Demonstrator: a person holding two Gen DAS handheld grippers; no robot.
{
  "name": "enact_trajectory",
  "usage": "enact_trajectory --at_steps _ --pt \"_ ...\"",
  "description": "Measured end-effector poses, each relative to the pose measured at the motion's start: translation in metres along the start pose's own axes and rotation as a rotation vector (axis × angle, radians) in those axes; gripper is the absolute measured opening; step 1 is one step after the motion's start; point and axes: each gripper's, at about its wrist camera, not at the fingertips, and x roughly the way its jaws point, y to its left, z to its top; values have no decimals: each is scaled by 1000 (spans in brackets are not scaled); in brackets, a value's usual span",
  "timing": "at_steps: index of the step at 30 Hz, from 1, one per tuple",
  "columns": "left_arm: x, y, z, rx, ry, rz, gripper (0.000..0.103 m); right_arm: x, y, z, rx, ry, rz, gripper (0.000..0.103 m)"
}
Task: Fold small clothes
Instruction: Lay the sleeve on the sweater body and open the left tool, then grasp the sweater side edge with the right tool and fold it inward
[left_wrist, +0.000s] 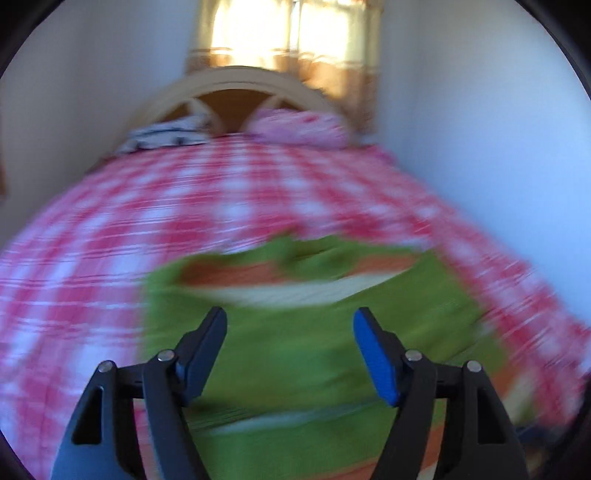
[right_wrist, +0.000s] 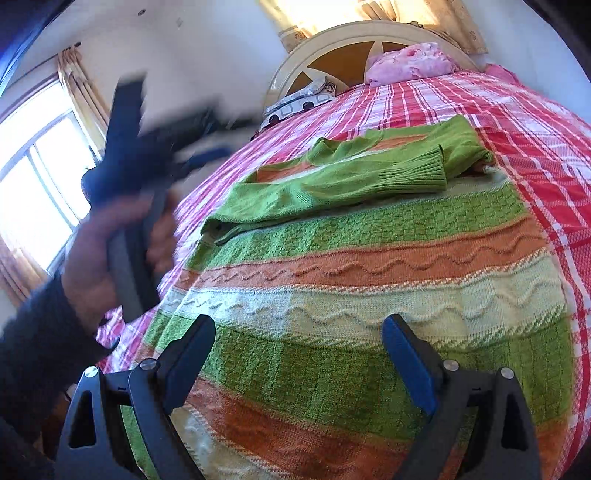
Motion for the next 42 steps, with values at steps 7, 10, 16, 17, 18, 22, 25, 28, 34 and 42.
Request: enact_trajectory --at_steps 7,10,16,17,18,22,25,28,34,42 --pt "10 76 -62 -100 131 107 73 -8 -6 29 8 26 -54 92" --pt "15 87 -64 -191 157 73 75 -8 -18 59 51 26 -94 83" --pt "24 93 -71 -244 196 -6 90 27 -39 105 9 67 -258 70" --pt "23 92 -71 -246 192 -9 90 36 -42 107 -3 81 -282 66" --pt "23 91 -72 -246 189 -12 90 45 -46 109 -6 97 -307 63" --pt "22 94 -73 -262 186 -37 94 64 -59 110 26 115 -341 26" --pt "24 94 -72 -252 193 -40 97 61 -53 110 -6 85 -341 7" --pt "26 95 -72 -247 195 -33 97 46 -42 114 -39 38 -355 7" --pt "27 94 -72 -238 199 -24 97 35 -34 127 -71 29 -348 7" --pt "28 93 -72 -229 203 -23 99 39 -40 118 -47 65 -277 67"
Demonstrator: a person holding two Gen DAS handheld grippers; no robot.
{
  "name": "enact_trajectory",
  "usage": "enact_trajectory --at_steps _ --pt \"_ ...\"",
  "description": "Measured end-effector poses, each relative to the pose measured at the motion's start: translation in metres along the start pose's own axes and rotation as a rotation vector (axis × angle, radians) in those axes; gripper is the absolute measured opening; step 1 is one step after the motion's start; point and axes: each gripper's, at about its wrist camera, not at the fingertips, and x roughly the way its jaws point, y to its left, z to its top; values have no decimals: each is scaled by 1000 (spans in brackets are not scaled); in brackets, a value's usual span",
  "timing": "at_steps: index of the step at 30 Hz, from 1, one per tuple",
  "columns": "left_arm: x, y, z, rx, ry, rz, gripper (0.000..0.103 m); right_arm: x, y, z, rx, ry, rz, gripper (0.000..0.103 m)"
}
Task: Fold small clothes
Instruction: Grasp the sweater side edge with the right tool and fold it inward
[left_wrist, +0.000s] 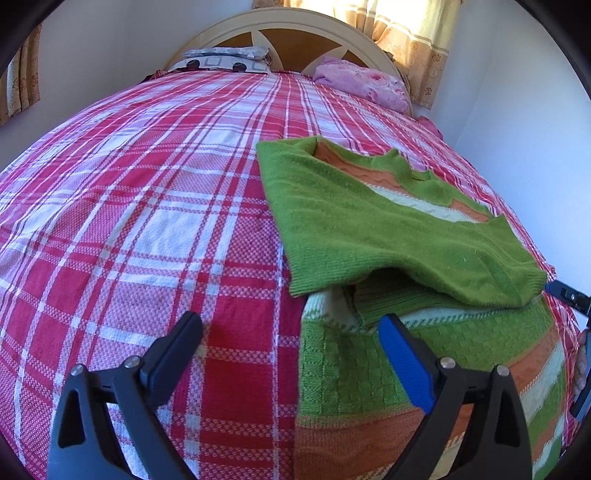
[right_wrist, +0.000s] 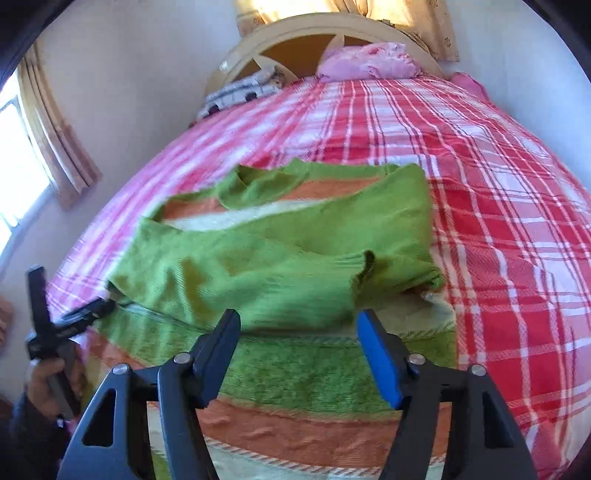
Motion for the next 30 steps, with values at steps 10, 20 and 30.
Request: enact_trajectory --at_steps 10,20,30 --pt "1 0 0 -5 -2 -5 100 25 -4 12 31 50 -41 5" --pt "2 0 0 -11 -4 46 100 -13 -17 32 -16 -70 -207 3" --pt "-24 11 -3 -72 -92 59 101 -11 -28 16 -21 -39 -214 54"
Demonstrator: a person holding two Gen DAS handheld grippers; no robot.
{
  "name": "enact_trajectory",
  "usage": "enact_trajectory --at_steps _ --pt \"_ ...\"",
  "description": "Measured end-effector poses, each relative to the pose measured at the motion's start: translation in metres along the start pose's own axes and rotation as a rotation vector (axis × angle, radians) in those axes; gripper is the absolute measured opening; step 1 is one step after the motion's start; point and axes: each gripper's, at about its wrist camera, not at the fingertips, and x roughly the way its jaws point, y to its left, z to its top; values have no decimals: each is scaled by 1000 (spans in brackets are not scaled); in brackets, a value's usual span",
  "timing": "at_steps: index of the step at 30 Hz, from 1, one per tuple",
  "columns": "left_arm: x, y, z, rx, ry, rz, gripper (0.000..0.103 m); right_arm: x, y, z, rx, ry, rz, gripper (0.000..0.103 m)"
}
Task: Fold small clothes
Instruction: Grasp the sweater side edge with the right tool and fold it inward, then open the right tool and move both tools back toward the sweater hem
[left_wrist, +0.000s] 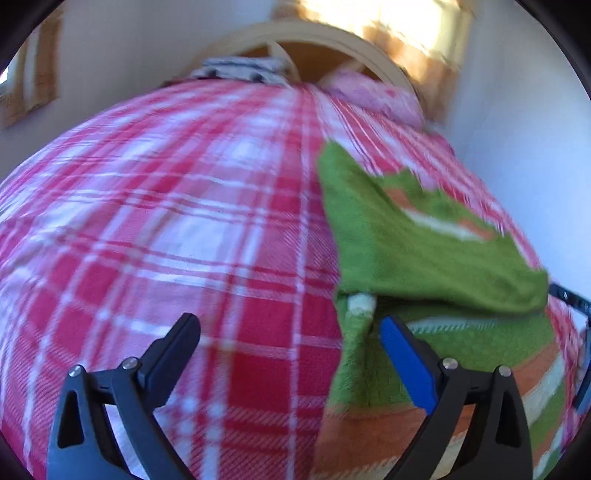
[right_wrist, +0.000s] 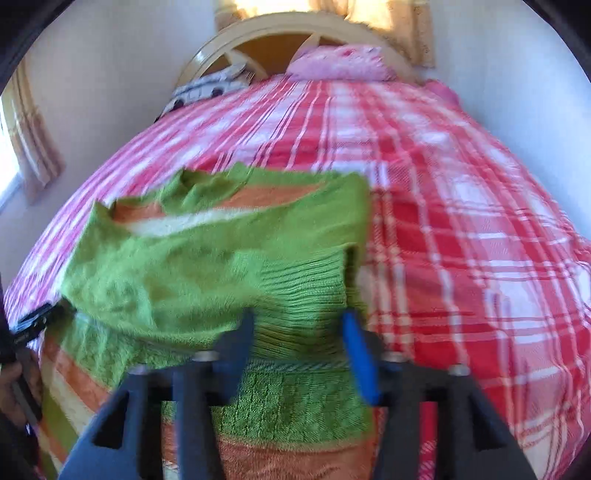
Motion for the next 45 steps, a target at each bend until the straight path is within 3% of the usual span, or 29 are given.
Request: enact_trajectory --at_steps 2,4,6,9,12,19,23,28,33,38,45 --pt "-19 0 3 -2 -87 -2 101 -15 10 6 -38 -65 4 54" --pt "-24 -8 12 28 -121 12 103 -21 25 13 -84 -86 84 54" --pt "-14 -22 21 78 -92 26 103 -11 39 15 -124 -51 135 54" --pt "15 -41 30 171 -52 127 103 20 59 9 -156 43 209 55" --pt "51 -45 25 239 62 251 103 58 58 -8 -105 155 220 59" --pt "53 -24 23 174 99 161 103 22 52 -15 -163 51 164 59" --pt "48 -19 18 112 115 109 103 40 28 -26 -108 133 158 60" --pt "32 -16 11 59 79 87 103 23 22 -34 -94 95 163 64" --pt "14 -16 5 78 46 100 103 22 23 -40 -116 99 132 67" --pt "-9 -26 -10 131 3 101 103 7 25 -50 -56 101 127 73" --pt "-18 -27 -23 131 21 80 103 -3 26 -64 -51 91 109 74"
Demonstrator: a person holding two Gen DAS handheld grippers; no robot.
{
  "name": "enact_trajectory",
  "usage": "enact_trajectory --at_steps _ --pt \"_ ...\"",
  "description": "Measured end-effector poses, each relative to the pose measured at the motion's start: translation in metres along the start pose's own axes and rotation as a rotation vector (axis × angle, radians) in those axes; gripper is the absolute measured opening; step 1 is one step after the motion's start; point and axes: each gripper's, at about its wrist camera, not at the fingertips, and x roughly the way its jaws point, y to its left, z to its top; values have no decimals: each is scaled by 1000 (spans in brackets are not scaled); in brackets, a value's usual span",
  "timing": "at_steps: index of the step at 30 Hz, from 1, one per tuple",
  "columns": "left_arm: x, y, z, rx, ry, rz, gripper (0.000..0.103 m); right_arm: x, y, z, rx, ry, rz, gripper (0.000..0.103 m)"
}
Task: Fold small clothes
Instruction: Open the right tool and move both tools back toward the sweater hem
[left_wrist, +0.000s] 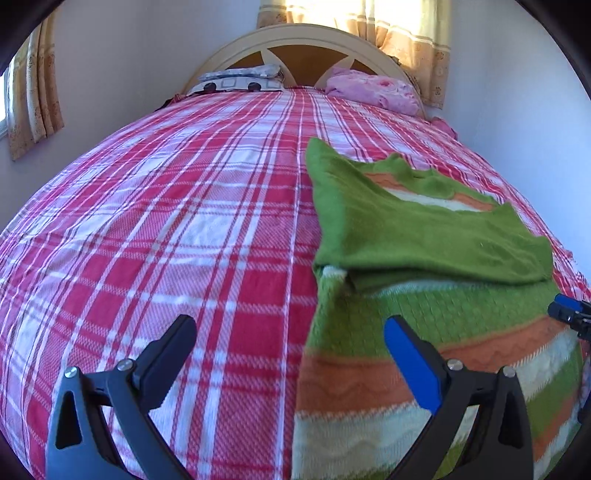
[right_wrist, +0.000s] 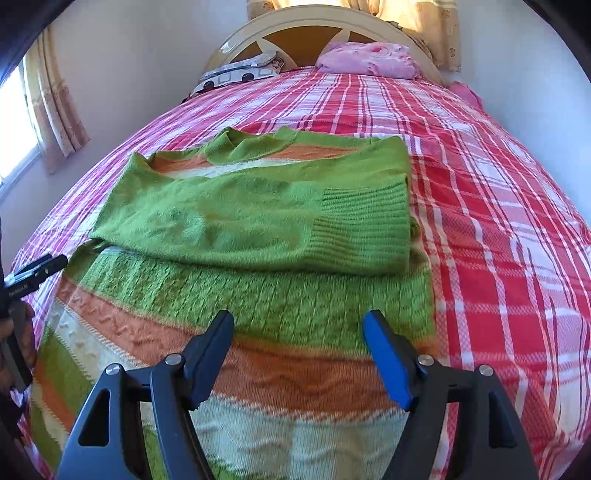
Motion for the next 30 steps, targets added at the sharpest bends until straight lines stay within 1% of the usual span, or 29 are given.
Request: enact_trajectory --at_steps 2,5,9,15,22,26,30 --pt "-2 0 -4 -5 2 -9 103 -4 -1 -5 14 -7 10 77" --pt "-5 1 -9 -13 8 -9 103 -7 -1 -10 7 -19 3 78" --pt "-17 1 -18 -28 3 -31 103 -15 0 -18 25 -27 0 78" --pt "-40 -6 -31 -8 -24 -59 103 -33 5 -34 23 -33 18 78" --pt "-62 -13 -42 11 -46 -82 103 -47 10 -56 12 -40 19 78" --pt "-70 -17 -50 5 -46 -103 103 -53 10 -66 19 -50 25 78" --pt "-76 -23 -60 22 -41 -115 103 -59 10 -74 31 -52 35 78"
